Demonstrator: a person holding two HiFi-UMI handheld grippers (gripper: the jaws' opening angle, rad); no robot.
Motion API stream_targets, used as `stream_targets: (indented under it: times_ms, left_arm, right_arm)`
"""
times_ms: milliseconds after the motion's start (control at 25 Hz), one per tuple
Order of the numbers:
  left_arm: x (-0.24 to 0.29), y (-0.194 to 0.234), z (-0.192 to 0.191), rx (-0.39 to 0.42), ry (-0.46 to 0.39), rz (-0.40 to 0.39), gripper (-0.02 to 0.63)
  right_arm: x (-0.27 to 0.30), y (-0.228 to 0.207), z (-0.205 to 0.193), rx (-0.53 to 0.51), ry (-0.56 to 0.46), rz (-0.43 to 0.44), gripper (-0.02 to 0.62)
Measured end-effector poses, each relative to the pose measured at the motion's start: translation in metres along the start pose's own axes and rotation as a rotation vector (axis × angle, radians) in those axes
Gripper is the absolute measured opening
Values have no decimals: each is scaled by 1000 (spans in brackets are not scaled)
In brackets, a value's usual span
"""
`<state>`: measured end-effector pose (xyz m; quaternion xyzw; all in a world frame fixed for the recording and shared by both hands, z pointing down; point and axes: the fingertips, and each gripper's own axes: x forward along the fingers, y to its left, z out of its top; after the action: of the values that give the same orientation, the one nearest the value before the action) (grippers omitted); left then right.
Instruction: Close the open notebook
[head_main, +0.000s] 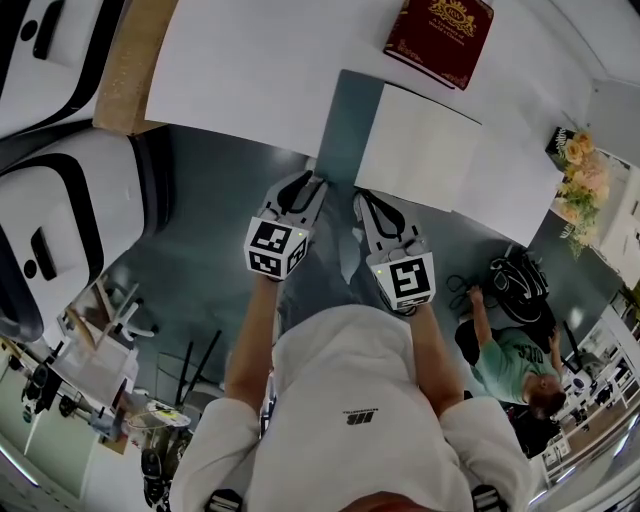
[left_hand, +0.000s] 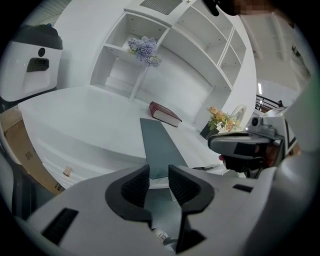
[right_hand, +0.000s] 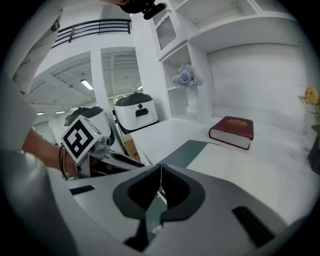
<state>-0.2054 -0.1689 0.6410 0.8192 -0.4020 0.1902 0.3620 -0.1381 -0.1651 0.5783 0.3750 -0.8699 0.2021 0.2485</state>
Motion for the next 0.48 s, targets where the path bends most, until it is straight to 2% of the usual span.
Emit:
stream_targets:
  times_ms: [480]
  left_arm:
    - [15, 7, -7, -19, 43, -55, 0]
  right_arm:
    - [4, 0, -4, 12, 13, -12, -3]
